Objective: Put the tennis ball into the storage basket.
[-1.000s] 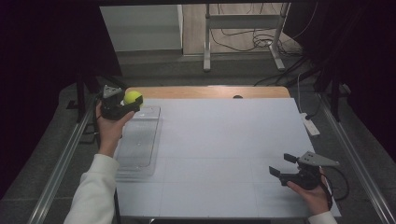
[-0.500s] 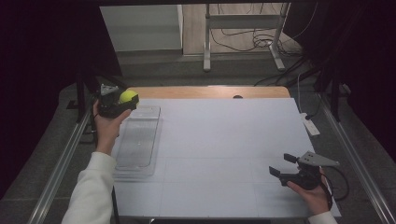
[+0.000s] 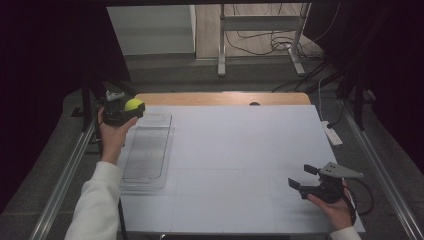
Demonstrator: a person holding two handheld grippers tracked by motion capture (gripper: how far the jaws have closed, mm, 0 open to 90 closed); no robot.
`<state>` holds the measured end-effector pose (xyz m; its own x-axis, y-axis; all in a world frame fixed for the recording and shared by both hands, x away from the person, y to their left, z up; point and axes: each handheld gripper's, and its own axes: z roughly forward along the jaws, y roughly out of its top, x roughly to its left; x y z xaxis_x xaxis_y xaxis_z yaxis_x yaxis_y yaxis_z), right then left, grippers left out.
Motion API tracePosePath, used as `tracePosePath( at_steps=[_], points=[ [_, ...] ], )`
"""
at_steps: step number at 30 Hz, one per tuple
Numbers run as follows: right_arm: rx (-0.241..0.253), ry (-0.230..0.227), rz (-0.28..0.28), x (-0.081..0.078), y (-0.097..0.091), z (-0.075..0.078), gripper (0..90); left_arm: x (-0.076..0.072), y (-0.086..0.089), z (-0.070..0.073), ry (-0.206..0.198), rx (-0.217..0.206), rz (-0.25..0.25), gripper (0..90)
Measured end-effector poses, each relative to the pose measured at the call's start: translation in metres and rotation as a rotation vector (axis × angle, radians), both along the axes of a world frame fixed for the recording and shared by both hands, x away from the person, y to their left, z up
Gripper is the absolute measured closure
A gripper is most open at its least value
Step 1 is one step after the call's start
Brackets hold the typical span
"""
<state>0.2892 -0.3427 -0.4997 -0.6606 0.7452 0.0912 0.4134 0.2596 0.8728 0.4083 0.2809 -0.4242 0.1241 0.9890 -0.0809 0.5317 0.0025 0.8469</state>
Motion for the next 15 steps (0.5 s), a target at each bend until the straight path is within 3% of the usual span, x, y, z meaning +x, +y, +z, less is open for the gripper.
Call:
tracePosePath(
  at_steps=[15],
  points=[
    [-0.002, 0.001, -0.001, 0.0, 0.0, 0.0, 14.1, 0.006, 0.005, -0.013, 0.06, 0.002, 0.013, 28.1]
  ],
)
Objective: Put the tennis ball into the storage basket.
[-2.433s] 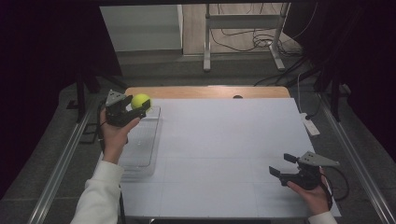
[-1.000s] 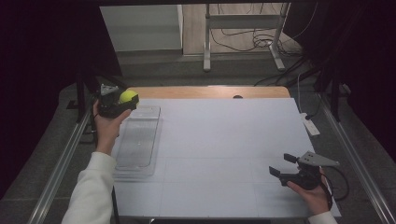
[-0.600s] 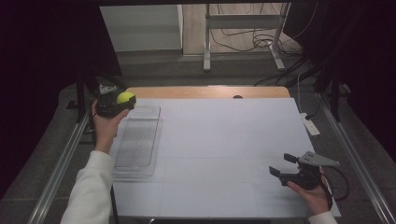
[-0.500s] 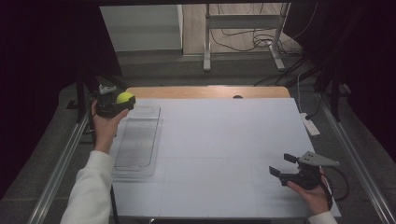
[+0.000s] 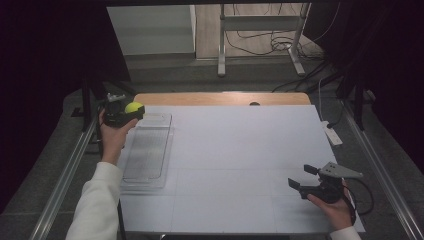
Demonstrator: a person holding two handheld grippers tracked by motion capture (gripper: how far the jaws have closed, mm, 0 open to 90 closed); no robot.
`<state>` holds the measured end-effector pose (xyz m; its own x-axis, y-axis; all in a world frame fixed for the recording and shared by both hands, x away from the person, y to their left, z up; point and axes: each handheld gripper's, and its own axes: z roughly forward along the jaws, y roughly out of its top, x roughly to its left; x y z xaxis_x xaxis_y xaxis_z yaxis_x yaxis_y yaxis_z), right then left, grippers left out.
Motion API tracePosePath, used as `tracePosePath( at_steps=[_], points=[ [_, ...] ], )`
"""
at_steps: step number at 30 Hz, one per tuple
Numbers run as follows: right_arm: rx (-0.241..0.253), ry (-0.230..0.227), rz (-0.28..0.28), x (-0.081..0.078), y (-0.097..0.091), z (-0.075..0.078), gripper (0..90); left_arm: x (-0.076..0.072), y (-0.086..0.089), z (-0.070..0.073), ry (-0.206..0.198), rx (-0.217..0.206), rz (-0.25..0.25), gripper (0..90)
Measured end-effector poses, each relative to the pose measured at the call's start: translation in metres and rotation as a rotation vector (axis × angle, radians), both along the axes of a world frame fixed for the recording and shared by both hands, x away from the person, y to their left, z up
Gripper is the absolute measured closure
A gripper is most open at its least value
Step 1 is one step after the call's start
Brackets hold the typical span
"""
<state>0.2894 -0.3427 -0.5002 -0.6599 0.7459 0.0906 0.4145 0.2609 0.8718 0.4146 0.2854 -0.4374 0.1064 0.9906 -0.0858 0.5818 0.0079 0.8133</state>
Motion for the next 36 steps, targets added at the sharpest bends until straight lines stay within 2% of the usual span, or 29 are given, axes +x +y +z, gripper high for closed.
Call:
tracePosePath(
  at_steps=[19, 21, 36],
  points=[
    [-0.001, 0.003, 0.0, 0.0, 0.0, 0.0, 14.1, 0.006, 0.002, -0.014, 0.064, -0.001, -0.002, 28.1],
    [-0.004, 0.003, -0.001, 0.0, 0.0, 0.0, 14.1, 0.007, 0.003, -0.016, 0.081, 0.008, -0.007, 28.1],
    [-0.005, 0.003, -0.001, 0.0, 0.0, -0.001, 14.1, 0.012, -0.003, -0.023, 0.106, 0.025, -0.022, 28.1]
  ],
)
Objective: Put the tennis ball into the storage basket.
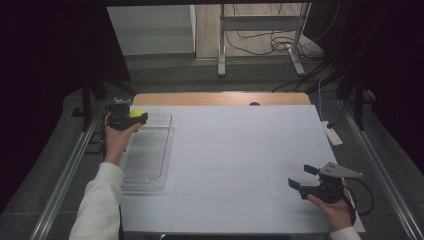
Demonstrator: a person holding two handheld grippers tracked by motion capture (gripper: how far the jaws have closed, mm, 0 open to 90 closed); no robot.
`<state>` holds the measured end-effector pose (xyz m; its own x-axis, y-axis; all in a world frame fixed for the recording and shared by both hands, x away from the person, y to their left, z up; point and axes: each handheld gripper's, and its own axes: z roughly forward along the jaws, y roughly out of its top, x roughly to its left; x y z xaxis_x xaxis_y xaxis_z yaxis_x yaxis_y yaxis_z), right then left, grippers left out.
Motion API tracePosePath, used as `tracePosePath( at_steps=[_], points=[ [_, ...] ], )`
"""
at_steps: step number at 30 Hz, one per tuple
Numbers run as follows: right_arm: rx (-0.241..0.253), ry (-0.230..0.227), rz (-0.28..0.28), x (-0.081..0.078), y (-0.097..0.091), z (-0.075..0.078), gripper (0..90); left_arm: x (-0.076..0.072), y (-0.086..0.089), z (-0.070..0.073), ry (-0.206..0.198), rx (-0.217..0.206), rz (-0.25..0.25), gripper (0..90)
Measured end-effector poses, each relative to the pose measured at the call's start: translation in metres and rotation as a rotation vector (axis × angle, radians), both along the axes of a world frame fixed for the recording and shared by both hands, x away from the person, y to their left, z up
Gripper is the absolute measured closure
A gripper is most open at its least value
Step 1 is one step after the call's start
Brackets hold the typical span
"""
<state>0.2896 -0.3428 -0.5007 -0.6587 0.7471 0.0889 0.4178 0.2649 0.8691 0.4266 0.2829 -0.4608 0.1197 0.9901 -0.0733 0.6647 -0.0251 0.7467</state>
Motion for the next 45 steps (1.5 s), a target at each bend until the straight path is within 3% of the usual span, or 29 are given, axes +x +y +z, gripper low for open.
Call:
tracePosePath(
  at_steps=[20, 45],
  points=[
    [0.001, -0.002, -0.001, 0.0, 0.0, 0.0, 14.0, 0.004, -0.002, -0.015, 0.058, 0.028, -0.019, 28.1],
    [-0.001, 0.003, -0.003, 0.001, 0.0, -0.001, 14.0, 0.016, -0.012, -0.035, 0.157, 0.111, -0.025, 27.9]
  ],
)
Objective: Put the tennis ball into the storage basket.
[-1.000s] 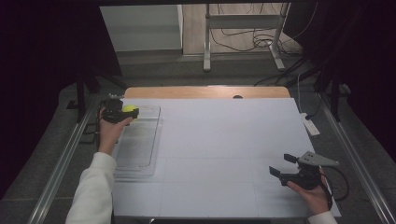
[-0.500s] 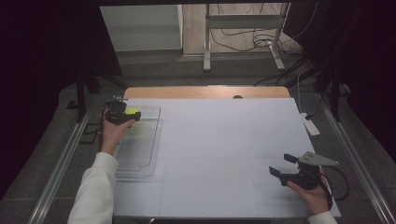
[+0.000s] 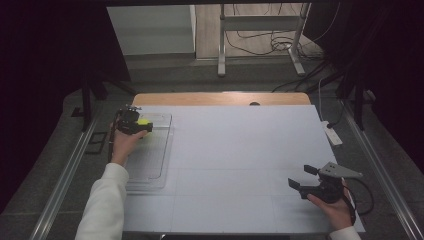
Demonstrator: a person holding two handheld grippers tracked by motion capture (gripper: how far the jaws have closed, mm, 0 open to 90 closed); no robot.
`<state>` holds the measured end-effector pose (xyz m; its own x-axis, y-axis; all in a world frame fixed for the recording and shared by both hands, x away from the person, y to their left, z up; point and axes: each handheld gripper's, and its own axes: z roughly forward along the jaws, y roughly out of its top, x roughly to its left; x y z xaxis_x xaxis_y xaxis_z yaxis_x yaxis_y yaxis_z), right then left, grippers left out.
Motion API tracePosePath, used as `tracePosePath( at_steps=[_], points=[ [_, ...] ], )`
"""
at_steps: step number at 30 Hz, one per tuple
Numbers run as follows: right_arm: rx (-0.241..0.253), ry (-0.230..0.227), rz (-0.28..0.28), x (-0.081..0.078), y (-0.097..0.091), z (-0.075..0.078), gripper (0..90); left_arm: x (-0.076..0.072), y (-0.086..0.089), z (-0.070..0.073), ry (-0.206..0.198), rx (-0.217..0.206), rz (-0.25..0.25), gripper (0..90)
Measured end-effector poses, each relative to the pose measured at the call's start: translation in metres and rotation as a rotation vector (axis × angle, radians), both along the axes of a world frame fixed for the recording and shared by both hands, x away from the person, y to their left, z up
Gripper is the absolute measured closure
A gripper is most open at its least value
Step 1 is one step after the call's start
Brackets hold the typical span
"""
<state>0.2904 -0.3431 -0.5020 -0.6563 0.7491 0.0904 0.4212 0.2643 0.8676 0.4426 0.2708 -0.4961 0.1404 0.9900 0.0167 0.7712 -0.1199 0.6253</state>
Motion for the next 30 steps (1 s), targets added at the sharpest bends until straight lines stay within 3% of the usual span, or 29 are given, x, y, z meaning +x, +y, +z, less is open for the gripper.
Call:
tracePosePath(
  at_steps=[9, 16, 19, 24, 30],
  points=[
    [0.001, 0.0, 0.001, 0.0, -0.001, 0.0, 14.0, 0.001, -0.004, -0.004, 0.023, 0.046, -0.009, 27.7],
    [0.002, -0.002, 0.0, 0.0, -0.001, 0.0, 14.0, 0.001, -0.004, -0.005, 0.019, 0.045, -0.012, 26.9],
    [0.001, -0.003, 0.0, 0.0, -0.001, 0.0, 14.0, 0.001, -0.004, -0.004, 0.006, 0.023, -0.006, 23.8],
    [0.002, -0.003, 0.0, 0.0, -0.002, 0.0, 14.0, -0.002, -0.006, 0.0, -0.015, 0.024, -0.014, 17.0],
    [0.003, -0.003, 0.001, 0.0, -0.002, 0.0, 14.0, -0.009, -0.006, 0.011, -0.063, -0.037, -0.038, 14.4]
  ],
)
